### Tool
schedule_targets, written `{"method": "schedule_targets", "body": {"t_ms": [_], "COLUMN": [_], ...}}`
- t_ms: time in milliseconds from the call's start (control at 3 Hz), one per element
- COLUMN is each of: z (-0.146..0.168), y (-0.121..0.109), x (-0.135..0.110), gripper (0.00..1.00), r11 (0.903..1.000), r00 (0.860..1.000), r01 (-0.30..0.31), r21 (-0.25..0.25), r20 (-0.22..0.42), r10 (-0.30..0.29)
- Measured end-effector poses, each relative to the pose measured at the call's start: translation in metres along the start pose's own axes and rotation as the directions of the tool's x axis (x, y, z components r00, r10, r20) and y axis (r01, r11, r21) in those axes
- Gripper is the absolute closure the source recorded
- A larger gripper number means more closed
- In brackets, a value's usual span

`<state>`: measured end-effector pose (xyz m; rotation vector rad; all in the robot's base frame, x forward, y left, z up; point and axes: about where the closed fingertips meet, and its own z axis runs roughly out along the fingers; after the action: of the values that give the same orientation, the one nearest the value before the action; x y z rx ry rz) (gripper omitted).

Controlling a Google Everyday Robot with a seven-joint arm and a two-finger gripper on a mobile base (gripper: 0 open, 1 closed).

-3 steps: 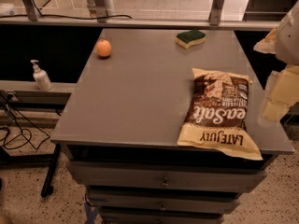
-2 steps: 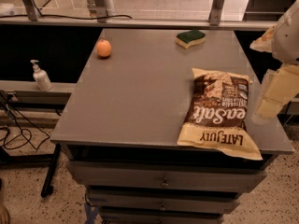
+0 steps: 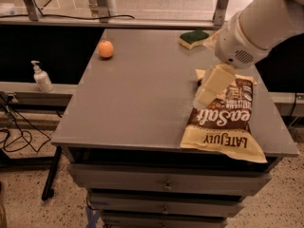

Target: Move orange near sponge

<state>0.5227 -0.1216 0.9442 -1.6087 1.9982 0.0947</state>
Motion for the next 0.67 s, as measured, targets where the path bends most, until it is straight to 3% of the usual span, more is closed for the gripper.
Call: {"method": "schedule_targets", "body": {"t_ms": [333,667], "z": [0.038,0.061], "y": [-0.026,-0.045], "x": [-0.054,-0.097], "gripper": [0.00,0.00], "r11": [0.9989,0.9907], "r00": [0.990,0.971], "r01": [-0.018,-0.082], "r21": [0.043,0.108], "r20": [0.142,0.231], "r10": [0.011,0.056]}}
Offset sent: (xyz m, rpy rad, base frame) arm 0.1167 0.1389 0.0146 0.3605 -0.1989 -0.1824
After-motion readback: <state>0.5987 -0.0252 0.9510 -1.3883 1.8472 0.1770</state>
